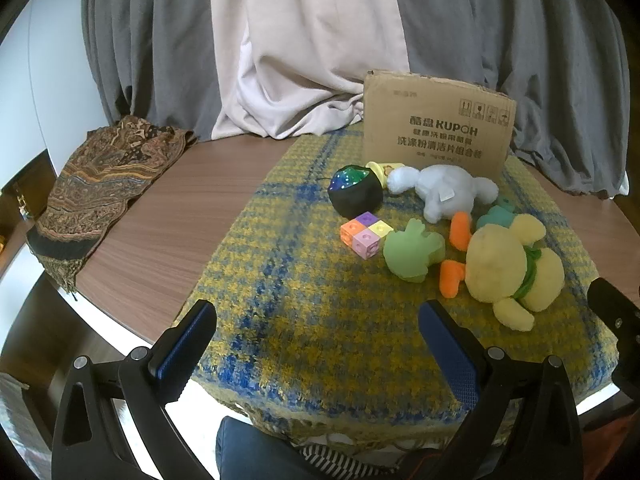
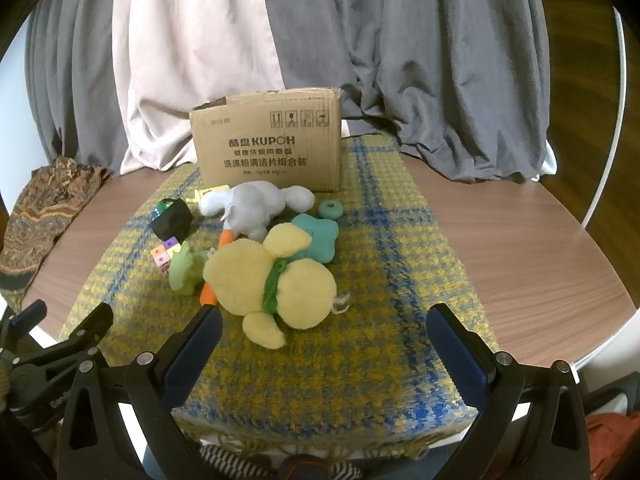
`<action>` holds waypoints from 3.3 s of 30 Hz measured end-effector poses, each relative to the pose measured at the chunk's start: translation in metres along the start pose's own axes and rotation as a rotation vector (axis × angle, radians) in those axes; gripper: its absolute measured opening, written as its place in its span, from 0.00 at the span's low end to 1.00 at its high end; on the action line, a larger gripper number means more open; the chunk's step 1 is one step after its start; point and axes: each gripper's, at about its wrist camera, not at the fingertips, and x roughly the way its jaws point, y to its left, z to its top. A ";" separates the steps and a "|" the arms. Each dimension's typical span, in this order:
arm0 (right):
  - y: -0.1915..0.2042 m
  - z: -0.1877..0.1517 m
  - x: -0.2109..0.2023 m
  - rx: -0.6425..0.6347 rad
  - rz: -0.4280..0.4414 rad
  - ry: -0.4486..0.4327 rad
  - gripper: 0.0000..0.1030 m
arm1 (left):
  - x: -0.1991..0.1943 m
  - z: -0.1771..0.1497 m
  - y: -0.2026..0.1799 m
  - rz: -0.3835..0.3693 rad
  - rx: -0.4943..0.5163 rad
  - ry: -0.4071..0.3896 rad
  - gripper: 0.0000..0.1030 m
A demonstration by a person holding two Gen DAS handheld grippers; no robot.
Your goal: Organize objects
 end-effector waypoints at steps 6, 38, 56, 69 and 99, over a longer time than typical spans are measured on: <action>0.000 -0.001 0.002 -0.002 0.006 0.011 0.99 | 0.003 -0.001 0.000 -0.017 0.002 0.002 1.00; 0.006 0.000 0.016 -0.008 0.008 0.036 0.99 | 0.014 -0.002 0.001 -0.013 0.008 0.023 1.00; 0.009 0.000 0.020 -0.010 0.006 0.039 0.99 | 0.018 0.000 0.000 -0.026 0.015 0.013 1.00; 0.006 0.003 0.034 -0.023 -0.012 0.052 0.99 | 0.026 0.002 -0.008 -0.047 0.019 0.002 1.00; 0.036 -0.003 0.096 -0.160 0.010 0.163 0.99 | 0.051 -0.009 -0.007 -0.025 0.003 0.014 1.00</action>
